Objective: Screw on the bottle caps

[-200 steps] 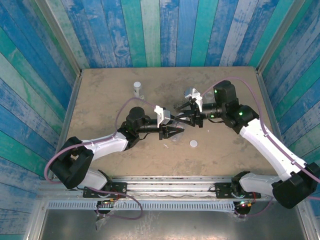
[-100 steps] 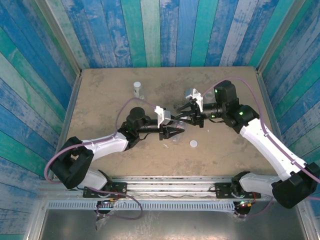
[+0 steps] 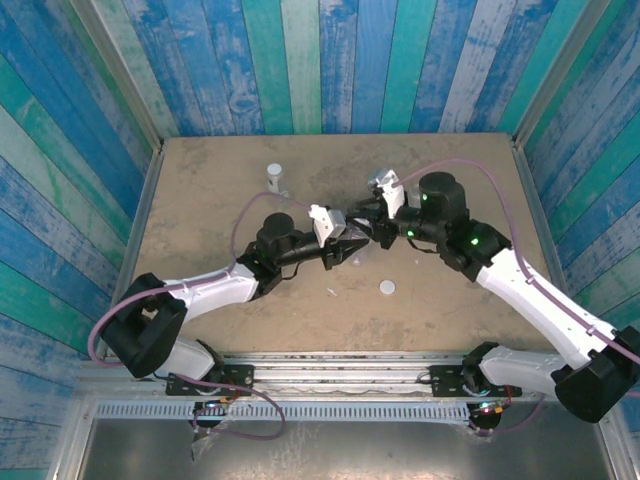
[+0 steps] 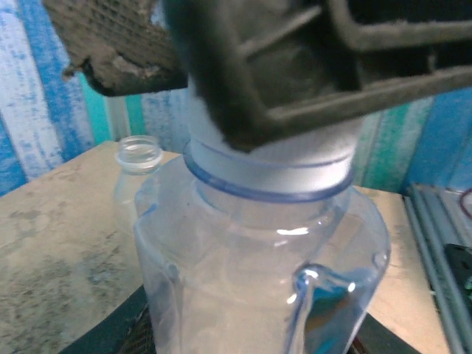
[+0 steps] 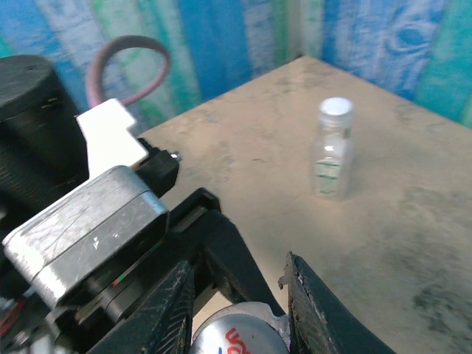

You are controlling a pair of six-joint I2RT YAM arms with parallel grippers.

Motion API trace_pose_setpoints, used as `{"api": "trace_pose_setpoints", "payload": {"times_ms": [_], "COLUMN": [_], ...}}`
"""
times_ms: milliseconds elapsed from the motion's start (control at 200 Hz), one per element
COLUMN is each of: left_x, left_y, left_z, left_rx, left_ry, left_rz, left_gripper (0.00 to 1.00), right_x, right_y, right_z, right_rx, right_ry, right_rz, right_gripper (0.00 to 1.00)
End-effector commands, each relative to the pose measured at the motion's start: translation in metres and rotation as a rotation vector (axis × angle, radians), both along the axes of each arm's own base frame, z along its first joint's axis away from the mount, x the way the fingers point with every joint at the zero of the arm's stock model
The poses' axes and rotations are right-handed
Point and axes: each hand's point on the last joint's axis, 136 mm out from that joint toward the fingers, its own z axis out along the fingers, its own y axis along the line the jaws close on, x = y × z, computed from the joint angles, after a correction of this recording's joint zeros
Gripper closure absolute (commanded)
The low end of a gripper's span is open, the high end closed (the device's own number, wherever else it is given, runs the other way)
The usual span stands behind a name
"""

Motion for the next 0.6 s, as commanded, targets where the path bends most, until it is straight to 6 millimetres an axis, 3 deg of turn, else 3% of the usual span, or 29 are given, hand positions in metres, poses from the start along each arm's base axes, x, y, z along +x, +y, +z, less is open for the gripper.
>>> {"api": "trace_pose_setpoints", "payload": {"times_ms": [0,145,381,466,596], "left_x": [0.054,0.051,0.017,0.006,-0.002], "left_y": [0.017,0.012,0.001,-0.002,-0.004], "left_z": [0.050,0.046,0.040,0.040,0.039], "left_rx": [-0.095,-0.066,-0.071,-0.077,-0.070], "left_ry": [-0.138,-0.151,-0.149,-0.140,-0.135], "left_rz": [0.275,0.243,0.050,-0.008,-0.058], "left_gripper": [0.56,0.55,0.55,0.55,0.49], "right_x": [0.005,0.005,0.000,-0.001,0.000], "right_y": [-0.018,-0.023,-0.013,-0.010,-0.010], "right_z": [-0.046,-0.036,-0.016,-0.011,-0.007], "right_rx": [-0.102,-0.091,-0.051,-0.029,-0.022], "right_ry": [0.134,0.091,0.059,0.069,0.063], "right_rz": [-0.252,-0.280,-0.178,-0.139,-0.133], "right_gripper": [0.97,0.97,0.93,0.96,0.96]}}
